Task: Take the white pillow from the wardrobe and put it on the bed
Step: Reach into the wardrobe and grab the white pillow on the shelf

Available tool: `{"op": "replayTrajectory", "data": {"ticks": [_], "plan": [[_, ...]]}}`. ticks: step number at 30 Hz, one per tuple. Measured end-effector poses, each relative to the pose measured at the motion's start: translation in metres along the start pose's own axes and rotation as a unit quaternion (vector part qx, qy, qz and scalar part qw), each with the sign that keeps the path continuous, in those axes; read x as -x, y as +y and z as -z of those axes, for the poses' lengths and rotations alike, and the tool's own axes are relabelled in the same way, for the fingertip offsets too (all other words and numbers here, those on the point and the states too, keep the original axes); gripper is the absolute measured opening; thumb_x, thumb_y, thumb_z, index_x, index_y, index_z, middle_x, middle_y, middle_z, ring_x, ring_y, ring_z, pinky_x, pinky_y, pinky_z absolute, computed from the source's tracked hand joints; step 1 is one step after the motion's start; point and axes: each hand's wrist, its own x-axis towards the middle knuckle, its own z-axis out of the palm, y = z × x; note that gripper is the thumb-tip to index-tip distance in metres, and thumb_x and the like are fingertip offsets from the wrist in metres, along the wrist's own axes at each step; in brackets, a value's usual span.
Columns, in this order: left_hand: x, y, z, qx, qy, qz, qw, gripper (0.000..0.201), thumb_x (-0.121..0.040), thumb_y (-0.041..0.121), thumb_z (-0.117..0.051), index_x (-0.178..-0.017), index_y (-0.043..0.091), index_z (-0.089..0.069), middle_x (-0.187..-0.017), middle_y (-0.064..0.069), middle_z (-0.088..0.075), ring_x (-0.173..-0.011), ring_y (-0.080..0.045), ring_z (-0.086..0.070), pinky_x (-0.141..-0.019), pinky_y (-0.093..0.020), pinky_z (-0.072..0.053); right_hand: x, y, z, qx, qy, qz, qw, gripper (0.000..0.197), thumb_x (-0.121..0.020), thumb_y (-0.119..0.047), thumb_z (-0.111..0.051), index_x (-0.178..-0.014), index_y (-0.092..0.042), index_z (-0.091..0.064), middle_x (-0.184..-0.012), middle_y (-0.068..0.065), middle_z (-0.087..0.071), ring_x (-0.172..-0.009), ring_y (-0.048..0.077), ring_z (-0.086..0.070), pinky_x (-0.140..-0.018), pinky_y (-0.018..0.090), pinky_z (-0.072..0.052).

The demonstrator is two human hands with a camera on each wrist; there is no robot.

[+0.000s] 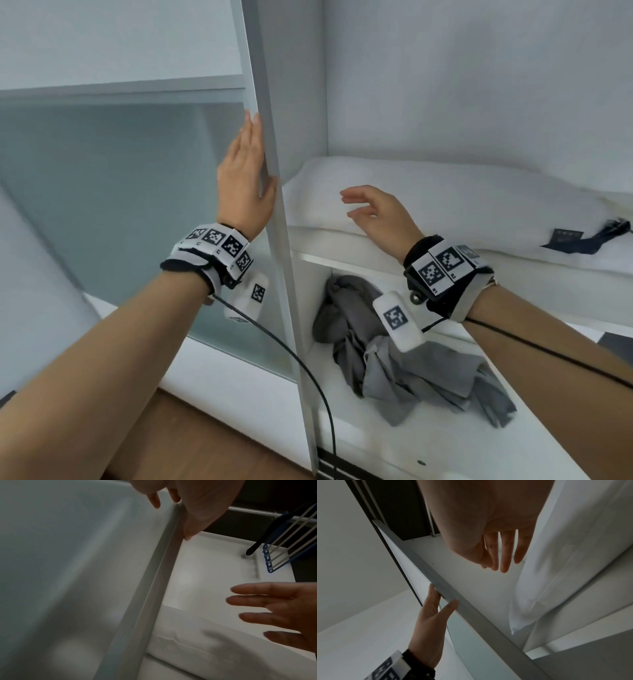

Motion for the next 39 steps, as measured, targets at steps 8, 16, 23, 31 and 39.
{"op": "replayTrajectory", "data": {"ticks": [8,16,23,31,39], "plan": [[-0.001,-0.042,0.007,-0.019,-0.012,0.031,0.999,0.08,-0.081,0.005,-0.051,-0.15,-0.001,-0.01,-0.158,-0.02,-0.013,-0.147,-0.029,-0.015,-0.114,-0.033,-0.019,-0.006,-0.001,-0.016,0.027,0.001,0.003,1.0,0.034,-0.085,0.001,-0.047,-0.1,-0.024,-0.065,-0.104,-0.005,-0.067,-0.097,0.019,-0.065,-0.09,0.026,-0.047],[0.001,-0.07,0.006,-0.008,-0.001,0.063,0.998,0.079,-0.079,-0.005,-0.043,-0.15,-0.001,-0.007,-0.159,-0.02,-0.01,-0.146,-0.03,-0.016,-0.11,-0.031,-0.024,-0.005,-0.003,-0.026,0.039,-0.002,-0.001,0.999,0.032,-0.087,0.0,-0.047,-0.094,-0.024,-0.067,-0.099,-0.012,-0.065,-0.098,0.015,-0.065,-0.081,0.012,-0.041],[0.002,-0.075,0.007,-0.019,0.001,0.066,0.998,0.079,-0.078,-0.004,-0.042,-0.149,-0.002,-0.008,-0.158,-0.023,-0.01,-0.145,-0.031,-0.019,-0.108,-0.034,-0.03,-0.002,-0.006,-0.026,0.046,0.007,-0.003,0.999,0.031,-0.087,0.001,-0.046,-0.097,-0.017,-0.07,-0.096,-0.012,-0.065,-0.099,0.019,-0.065,-0.08,0.015,-0.042],[-0.009,-0.012,0.009,-0.056,0.094,0.067,0.992,0.071,-0.078,0.014,-0.044,-0.147,0.007,-0.028,-0.157,-0.014,-0.021,-0.146,-0.031,-0.019,-0.113,-0.039,-0.019,0.011,-0.001,0.008,0.07,0.043,-0.007,0.997,0.032,-0.086,0.001,-0.045,-0.096,-0.017,-0.07,-0.1,-0.009,-0.066,-0.098,0.015,-0.064,-0.082,0.014,-0.042],[-0.036,0.053,-0.058,0.012,-0.074,0.098,0.992,0.056,-0.085,0.019,-0.051,-0.139,0.006,-0.038,-0.143,-0.015,-0.041,-0.128,-0.035,-0.042,-0.104,-0.043,-0.033,0.039,0.027,0.121,0.126,0.157,-0.06,0.978,0.026,-0.085,-0.003,-0.049,-0.097,-0.014,-0.069,-0.101,0.001,-0.07,-0.09,0.007,-0.062,-0.081,0.008,-0.043]]}}
